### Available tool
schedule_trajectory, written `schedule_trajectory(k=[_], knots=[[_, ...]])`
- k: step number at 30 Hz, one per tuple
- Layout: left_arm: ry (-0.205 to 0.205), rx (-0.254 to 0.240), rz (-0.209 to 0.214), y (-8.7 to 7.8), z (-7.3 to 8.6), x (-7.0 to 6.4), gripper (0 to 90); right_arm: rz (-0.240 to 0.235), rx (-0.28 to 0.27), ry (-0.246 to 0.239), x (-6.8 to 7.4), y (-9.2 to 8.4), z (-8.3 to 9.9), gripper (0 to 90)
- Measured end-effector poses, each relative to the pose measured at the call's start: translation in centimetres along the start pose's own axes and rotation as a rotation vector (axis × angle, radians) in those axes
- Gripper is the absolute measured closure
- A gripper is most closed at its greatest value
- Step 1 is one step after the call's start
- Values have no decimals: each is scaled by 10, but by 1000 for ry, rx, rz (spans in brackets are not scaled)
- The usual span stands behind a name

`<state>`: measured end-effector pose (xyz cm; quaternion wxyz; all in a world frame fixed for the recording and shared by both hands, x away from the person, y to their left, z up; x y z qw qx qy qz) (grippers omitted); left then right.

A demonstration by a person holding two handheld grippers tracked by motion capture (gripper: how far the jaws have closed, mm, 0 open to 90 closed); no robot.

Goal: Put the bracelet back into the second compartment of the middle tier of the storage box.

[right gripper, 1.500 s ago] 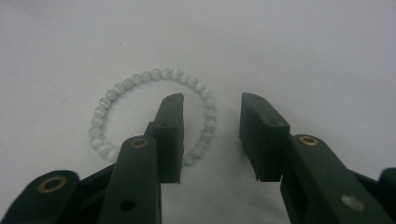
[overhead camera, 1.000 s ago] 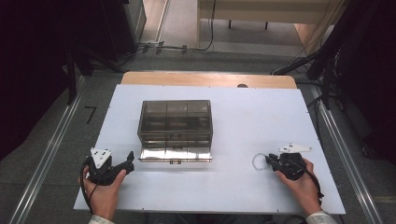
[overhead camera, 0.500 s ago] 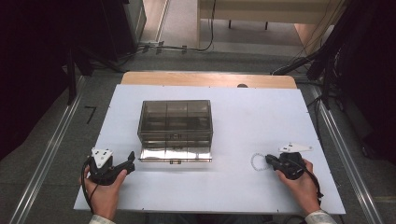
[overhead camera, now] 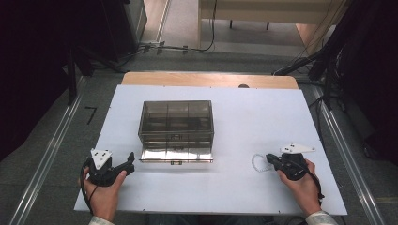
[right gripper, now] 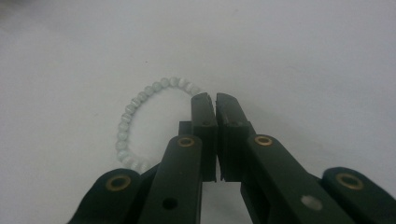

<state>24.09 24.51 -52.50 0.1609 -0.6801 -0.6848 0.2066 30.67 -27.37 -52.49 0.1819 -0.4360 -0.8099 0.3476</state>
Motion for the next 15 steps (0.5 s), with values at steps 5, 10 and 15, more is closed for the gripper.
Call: schedule_trajectory(k=[5, 10, 15], knots=[[-1, -4, 2, 0, -1, 0, 118, -6, -37, 0, 2, -6, -4, 851], [0, -2, 1, 0, 0, -1, 118, -13, -83, -9, 5, -15, -9, 851], [-1, -2, 1, 0, -1, -1, 118, -24, -123, -16, 11, -21, -15, 851]])
Point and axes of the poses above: each handheld gripper's, and its own axes: y roughly forward along the jaws, z roughly out of its underside, x roughly to its left, the point moved 4 cm from there along y, roughly forward along the jaws, and after that the axes turned 1 degree about -y, right-handed, at the moved point
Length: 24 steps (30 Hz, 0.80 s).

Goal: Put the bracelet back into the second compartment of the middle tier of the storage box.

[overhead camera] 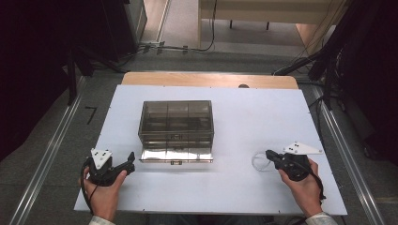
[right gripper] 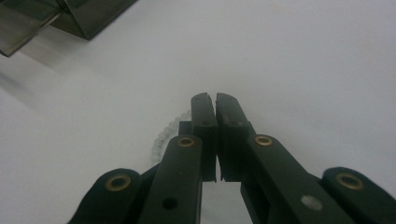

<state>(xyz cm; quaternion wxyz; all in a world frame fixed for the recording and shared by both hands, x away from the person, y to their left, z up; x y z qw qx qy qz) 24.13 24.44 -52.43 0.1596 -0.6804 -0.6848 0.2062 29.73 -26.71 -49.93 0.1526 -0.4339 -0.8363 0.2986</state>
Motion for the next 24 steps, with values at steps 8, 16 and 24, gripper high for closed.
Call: schedule_trajectory(k=[8, 16, 24], knots=[[0, -4, 1, -1, 0, 0, 118, -22, -40, 2, 7, -6, -8, 851], [1, -4, 0, -1, 0, 0, 118, -37, -65, -4, 13, -8, -14, 851], [1, -3, 2, -1, 0, 0, 118, -59, -82, -19, 24, -6, -22, 852]])
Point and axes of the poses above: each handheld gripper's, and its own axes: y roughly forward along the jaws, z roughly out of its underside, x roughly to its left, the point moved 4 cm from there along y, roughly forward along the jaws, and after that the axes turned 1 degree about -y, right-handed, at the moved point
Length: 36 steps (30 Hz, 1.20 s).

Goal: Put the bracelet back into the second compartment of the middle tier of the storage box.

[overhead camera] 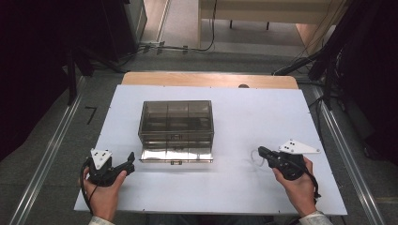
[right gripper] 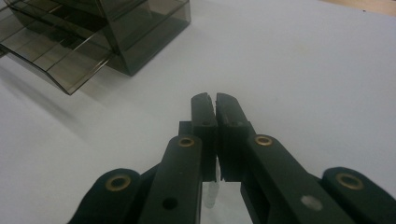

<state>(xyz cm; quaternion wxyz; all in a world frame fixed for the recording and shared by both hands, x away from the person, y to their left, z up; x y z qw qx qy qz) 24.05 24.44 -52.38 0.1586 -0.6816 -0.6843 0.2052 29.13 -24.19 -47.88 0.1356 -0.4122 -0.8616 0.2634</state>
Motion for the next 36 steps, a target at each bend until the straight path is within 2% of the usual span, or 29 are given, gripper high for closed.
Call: schedule_trajectory(k=[36], knots=[[-1, 6, 6, 0, 1, 0, 118, -79, -40, -33, 35, 17, -24, 851]])
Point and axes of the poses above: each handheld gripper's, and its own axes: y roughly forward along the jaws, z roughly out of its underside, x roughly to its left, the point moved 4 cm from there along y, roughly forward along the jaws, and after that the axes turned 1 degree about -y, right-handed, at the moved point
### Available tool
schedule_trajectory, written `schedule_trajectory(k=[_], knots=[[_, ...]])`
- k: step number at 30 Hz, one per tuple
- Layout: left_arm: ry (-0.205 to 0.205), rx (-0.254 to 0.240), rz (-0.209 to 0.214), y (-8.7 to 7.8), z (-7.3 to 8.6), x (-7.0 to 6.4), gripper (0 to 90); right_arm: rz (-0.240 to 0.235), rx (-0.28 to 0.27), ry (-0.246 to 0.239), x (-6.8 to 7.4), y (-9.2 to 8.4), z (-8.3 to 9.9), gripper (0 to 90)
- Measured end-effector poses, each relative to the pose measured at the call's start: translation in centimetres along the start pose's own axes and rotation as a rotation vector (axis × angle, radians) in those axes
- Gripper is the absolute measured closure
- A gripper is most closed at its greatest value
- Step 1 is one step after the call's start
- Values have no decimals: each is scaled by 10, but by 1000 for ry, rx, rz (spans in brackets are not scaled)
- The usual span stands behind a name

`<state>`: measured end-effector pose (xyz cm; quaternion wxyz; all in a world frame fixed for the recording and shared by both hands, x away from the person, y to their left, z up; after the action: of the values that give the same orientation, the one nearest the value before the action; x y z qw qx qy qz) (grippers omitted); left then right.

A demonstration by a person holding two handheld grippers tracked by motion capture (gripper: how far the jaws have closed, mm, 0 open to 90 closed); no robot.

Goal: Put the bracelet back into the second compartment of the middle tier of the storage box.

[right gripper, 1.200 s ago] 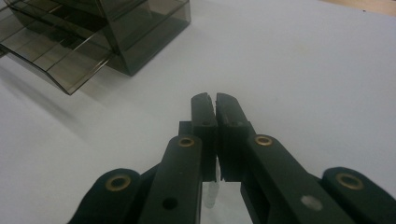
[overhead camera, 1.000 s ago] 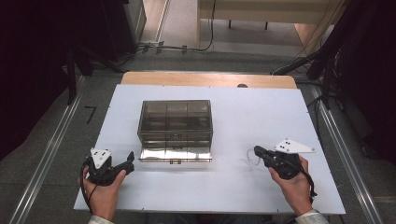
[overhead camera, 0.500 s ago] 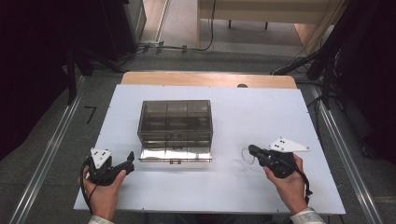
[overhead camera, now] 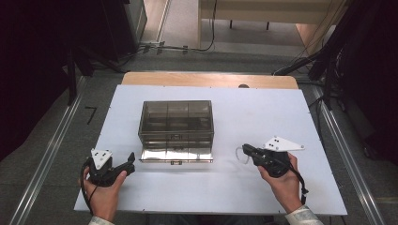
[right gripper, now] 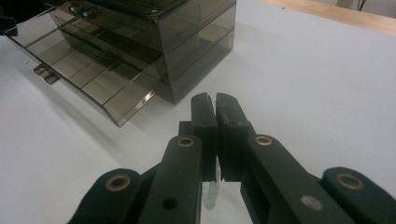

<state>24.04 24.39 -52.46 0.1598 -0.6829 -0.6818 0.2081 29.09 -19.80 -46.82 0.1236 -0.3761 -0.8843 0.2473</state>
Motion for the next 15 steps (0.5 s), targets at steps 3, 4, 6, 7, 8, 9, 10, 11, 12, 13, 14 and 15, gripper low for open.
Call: schedule_trajectory(k=[3, 4, 6, 7, 8, 9, 10, 11, 12, 13, 14, 15], knots=[[-1, 0, -1, 0, 0, 0, 118, -8, -1, 0, 2, 1, -1, 851], [0, 3, -2, 0, 0, 0, 118, -9, -1, 0, 2, 1, -2, 851], [0, 2, -2, 0, 0, 0, 118, -13, -5, -1, 4, 2, -3, 851], [1, 3, -2, 0, 0, 0, 119, -14, -6, -2, 4, 3, -4, 851], [0, 3, -2, 0, 0, 0, 118, -18, -9, -2, 5, 3, -4, 851], [1, 3, -2, 0, 0, 0, 118, -19, -7, -2, 6, 4, -5, 851], [1, 3, -2, 0, 0, 0, 118, -22, -10, -2, 6, 4, -6, 851], [2, 3, -1, 0, 0, 0, 118, -26, -10, -4, 7, 5, -7, 851], [1, 3, 1, 1, 0, 0, 118, -27, -12, -2, 8, 6, -7, 851], [1, 3, 0, 1, 0, 0, 118, -30, -13, -3, 9, 6, -8, 851], [2, 4, -2, 0, 0, 0, 118, -32, -13, -3, 10, 7, -9, 851], [2, 4, -2, 0, 0, 0, 118, -33, -15, -5, 11, 7, -10, 852]])
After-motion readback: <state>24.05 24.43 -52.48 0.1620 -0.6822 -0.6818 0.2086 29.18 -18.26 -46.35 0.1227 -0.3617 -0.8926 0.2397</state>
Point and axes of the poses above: each handheld gripper's, and its own axes: y roughly forward along the jaws, z roughly out of its underside, x roughly to its left, the point moved 4 cm from there along y, roughly forward along the jaws, and after that the axes turned 1 degree about -y, right-handed, at the moved point
